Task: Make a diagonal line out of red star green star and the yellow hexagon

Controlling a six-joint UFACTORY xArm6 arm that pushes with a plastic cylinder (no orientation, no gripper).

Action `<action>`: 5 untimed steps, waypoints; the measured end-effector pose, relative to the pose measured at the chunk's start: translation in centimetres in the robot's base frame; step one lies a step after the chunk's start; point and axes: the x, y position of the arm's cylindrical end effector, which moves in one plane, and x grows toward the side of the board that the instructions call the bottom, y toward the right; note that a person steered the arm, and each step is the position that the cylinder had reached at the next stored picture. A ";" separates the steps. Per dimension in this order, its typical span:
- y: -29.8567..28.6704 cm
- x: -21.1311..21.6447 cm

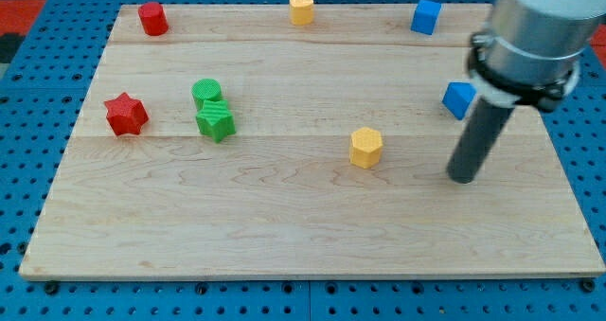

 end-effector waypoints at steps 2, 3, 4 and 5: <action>-0.6 -3.4; 1.5 -4.8; -0.3 -13.4; -7.8 -16.2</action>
